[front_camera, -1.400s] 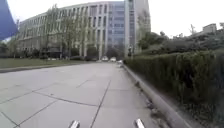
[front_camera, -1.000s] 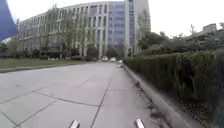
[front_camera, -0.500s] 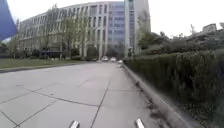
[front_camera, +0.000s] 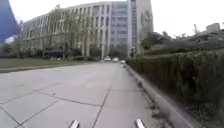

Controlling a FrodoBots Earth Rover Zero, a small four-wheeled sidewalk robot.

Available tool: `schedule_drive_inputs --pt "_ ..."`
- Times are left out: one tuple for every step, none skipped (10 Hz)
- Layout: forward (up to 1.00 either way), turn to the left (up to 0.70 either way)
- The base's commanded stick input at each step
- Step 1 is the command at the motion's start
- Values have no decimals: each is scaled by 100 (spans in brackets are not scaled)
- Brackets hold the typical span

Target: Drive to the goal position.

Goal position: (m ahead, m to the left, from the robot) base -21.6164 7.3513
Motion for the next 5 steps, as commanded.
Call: schedule_drive_inputs --pt "0 70" --pt "0 70" --pt "0 70" --pt "0 70" --pt "0 70"
